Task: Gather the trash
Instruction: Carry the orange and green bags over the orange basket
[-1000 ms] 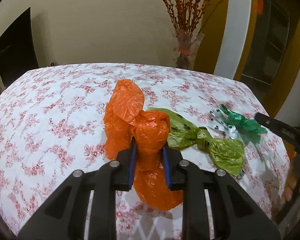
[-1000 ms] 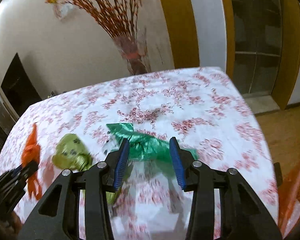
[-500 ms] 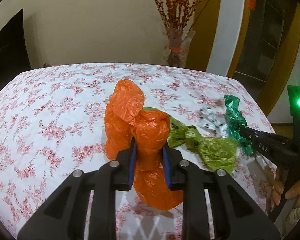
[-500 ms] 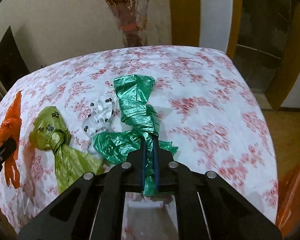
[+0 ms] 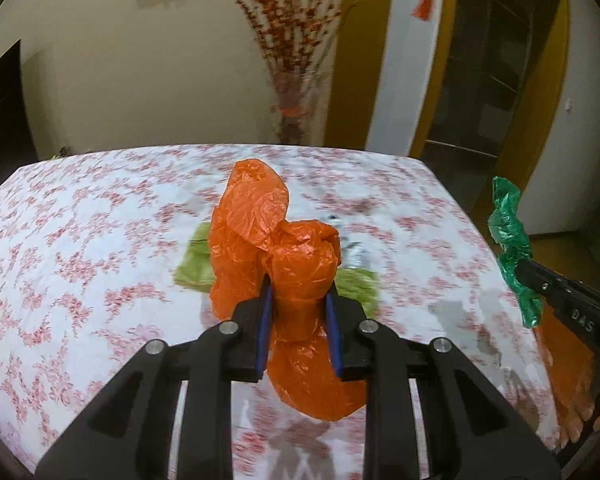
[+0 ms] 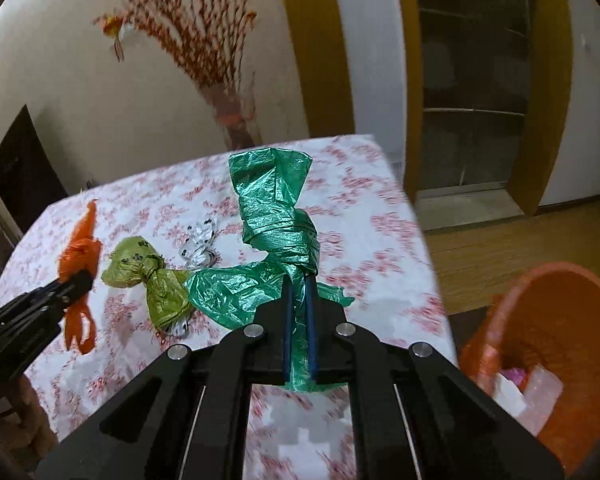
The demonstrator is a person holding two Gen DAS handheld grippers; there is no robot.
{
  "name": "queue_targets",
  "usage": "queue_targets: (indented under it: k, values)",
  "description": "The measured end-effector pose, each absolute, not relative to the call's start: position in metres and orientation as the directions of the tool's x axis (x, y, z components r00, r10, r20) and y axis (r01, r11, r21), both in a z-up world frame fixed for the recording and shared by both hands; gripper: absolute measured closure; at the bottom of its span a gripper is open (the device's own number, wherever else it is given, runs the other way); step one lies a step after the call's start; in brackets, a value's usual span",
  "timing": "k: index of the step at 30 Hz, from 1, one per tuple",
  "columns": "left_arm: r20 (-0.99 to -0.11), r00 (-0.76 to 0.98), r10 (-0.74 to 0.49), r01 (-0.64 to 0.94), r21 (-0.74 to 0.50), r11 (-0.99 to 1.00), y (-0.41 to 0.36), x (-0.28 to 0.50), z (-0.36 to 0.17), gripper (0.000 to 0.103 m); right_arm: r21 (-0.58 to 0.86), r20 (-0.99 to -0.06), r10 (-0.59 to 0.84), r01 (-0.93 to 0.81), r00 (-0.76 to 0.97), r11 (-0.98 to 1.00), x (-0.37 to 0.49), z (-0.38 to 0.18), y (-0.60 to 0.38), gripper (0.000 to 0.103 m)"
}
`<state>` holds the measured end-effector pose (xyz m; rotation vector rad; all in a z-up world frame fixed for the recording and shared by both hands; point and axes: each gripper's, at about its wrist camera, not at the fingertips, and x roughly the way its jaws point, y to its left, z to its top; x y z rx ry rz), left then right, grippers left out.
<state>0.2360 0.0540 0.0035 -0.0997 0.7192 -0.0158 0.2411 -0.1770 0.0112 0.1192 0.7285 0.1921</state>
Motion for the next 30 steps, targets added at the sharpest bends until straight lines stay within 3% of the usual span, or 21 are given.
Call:
queue_targets:
  k: [30]
  values:
    - [-0.626, 0.708, -0.326, 0.353, -0.086, 0.932, -0.146, 0.211, 0.024, 0.079, 0.205, -0.527, 0.004, 0.122, 0.85, 0.971, 0.155, 0.039, -0.318, 0.097]
